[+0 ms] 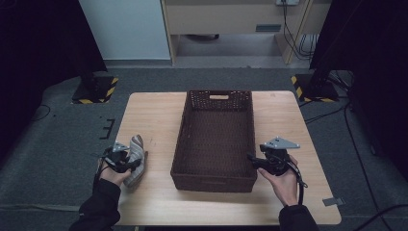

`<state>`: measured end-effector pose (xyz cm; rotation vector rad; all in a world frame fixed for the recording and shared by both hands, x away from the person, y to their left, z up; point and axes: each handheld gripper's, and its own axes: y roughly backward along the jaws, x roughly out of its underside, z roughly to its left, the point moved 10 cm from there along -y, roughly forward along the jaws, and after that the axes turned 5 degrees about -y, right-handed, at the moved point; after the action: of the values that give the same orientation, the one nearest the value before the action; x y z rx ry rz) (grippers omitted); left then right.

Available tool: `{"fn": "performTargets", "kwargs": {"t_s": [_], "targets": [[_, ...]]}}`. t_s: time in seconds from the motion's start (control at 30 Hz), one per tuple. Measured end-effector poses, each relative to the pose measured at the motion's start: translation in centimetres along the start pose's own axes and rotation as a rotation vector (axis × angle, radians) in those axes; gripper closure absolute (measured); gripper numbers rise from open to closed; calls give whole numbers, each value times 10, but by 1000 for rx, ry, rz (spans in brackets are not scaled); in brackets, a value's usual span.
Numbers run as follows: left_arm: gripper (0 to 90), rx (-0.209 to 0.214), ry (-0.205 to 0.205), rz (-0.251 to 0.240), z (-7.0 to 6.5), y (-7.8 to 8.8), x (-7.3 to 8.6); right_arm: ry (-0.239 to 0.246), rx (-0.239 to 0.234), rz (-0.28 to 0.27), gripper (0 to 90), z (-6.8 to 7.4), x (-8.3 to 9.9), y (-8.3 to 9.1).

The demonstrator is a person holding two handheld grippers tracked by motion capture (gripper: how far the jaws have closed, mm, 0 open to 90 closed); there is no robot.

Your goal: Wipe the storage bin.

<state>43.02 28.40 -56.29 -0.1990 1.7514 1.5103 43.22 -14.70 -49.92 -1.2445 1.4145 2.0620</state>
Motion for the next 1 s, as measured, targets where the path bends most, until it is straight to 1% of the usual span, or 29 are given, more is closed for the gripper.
{"fn": "performTargets", "kwargs": {"t_s": [0.13,0.23,0.3,0.33,0.4,0.53,0.7,0.73,0.83,0.87,0.97,1.0], "targets": [[593,15,-3,-14,-2,-6,0,0,-4,9,417,0,2,-2],[557,31,0,-34,-3,-6,-1,3,-1,9,423,1,2,-4],[520,34,6,-46,-3,-5,-2,4,-2,15,425,2,3,-6],[490,35,11,-55,-3,-4,-4,5,-2,21,425,2,4,-6],[434,36,5,-79,-5,0,-8,8,-1,22,429,3,4,-7],[385,39,3,-127,-6,10,-18,13,2,29,456,3,5,-9],[376,38,16,-159,-7,19,-25,18,-6,47,523,5,7,-12],[377,36,16,-166,-7,21,-27,31,-4,50,533,5,7,-12],[377,53,25,-192,-8,28,-34,33,0,59,562,4,6,-13],[379,53,29,-203,-9,29,-36,40,3,59,590,3,6,-13],[380,57,14,-218,-13,34,-42,43,15,56,637,-1,5,-13],[379,61,11,-224,-15,35,-44,34,17,56,649,-3,4,-14]]}}
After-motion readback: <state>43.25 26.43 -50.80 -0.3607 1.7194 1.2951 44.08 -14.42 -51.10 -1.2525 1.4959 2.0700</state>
